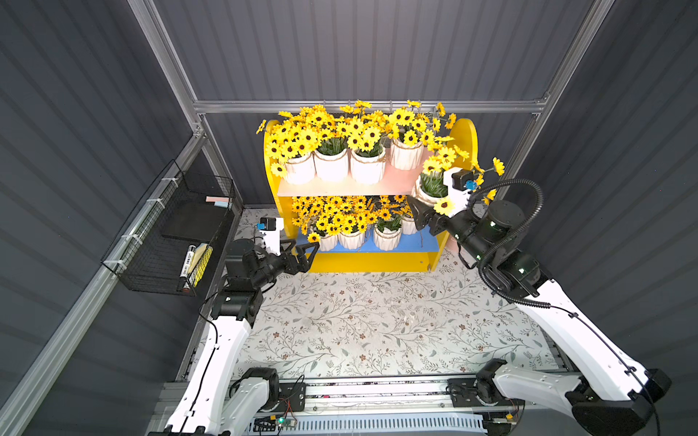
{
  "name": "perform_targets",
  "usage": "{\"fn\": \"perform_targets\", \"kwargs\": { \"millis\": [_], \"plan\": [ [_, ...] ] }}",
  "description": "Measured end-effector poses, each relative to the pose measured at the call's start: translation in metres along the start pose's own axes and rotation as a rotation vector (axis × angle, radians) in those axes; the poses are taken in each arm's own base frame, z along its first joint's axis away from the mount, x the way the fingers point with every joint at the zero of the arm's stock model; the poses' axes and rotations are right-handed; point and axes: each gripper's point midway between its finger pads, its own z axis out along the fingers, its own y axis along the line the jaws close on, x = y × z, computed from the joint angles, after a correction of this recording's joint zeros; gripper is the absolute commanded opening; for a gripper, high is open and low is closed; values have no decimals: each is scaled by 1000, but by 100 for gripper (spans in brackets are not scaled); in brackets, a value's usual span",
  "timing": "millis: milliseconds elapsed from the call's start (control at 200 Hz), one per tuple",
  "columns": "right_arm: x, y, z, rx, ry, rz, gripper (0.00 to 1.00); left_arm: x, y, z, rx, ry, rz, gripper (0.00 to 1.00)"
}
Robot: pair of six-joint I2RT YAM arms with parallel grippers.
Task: Take the sunflower pots off the shelves
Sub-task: Place the sunflower pot at the center of the board.
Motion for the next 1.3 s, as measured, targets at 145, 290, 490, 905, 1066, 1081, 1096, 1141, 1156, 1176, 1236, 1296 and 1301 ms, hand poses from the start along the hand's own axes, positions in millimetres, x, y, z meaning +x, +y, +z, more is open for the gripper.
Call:
{"fn": "perform_targets", "kwargs": {
  "millis": [145,290,490,905,1066,1081,1096,1141,1156,1176,1236,1296,1301],
  "plan": [
    [21,29,-10,-74,10,1,0,-2,4,-11,-64,-19,1,99],
    [50,56,-11,-141,45,17,0,1,19,-20,-173,-27,-13,99],
    [91,103,-6,-241,79,15,0,26,54,-25,-350,37,-72,99],
    [192,188,22,-390,174,18,0,40,89,-39,-548,51,-80,99],
    [242,208,35,-424,200,19,0,41,97,-36,-577,58,-74,99],
    [245,209,36,-426,201,19,0,41,97,-36,-578,58,-73,100],
    [250,212,38,-431,202,19,0,41,97,-36,-578,58,-73,100],
    [262,218,42,-445,202,19,0,41,98,-35,-578,57,-70,99],
    [266,220,43,-449,199,18,0,41,98,-35,-579,58,-70,99],
    [271,222,45,-455,197,19,0,41,98,-34,-578,58,-69,99],
    [285,230,50,-472,183,12,0,39,99,-33,-577,55,-62,99],
    [297,237,52,-486,174,8,0,38,98,-33,-575,51,-56,99],
    [298,238,53,-488,174,8,0,38,98,-33,-574,49,-55,100]
  ]
}}
